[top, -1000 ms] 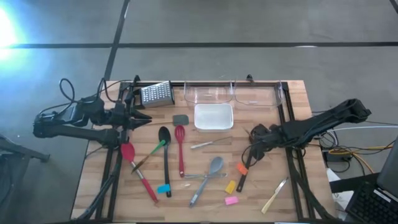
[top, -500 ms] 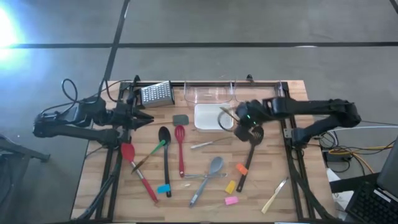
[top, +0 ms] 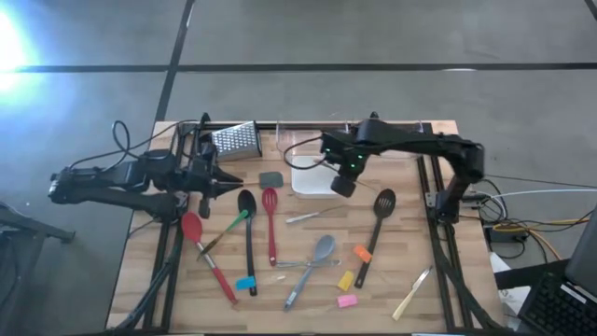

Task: Pick & Place Kitchen Items
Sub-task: Put the gold table knife into the white bin

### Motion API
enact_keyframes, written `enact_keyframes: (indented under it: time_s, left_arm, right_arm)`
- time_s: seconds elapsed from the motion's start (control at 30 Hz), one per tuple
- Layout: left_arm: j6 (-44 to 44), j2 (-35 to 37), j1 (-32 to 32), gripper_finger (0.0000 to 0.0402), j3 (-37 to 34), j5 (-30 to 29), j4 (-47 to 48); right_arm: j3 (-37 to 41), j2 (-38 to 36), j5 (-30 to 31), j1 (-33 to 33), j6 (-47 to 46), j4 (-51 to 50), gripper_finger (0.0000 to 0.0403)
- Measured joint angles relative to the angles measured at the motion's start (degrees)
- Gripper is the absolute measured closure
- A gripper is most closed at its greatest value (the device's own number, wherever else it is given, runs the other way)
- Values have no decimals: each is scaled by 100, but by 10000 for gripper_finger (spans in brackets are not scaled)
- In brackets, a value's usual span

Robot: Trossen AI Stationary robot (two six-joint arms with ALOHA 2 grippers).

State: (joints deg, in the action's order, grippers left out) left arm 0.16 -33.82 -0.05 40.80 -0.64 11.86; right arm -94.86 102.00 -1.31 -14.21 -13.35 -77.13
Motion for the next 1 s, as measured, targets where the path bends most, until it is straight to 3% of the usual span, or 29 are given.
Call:
enact_keyframes:
  time_s: [0.63, 1.0]
  left_arm:
    - [0, 117, 4, 349, 3, -9, 15]
    - [-33, 188, 4, 348, 9, -9, 17]
  right_arm:
    - [-2265, 2414, -375, -179, 436, -1278, 390]
    - [-2946, 3169, -696, -403, 372, -1293, 390]
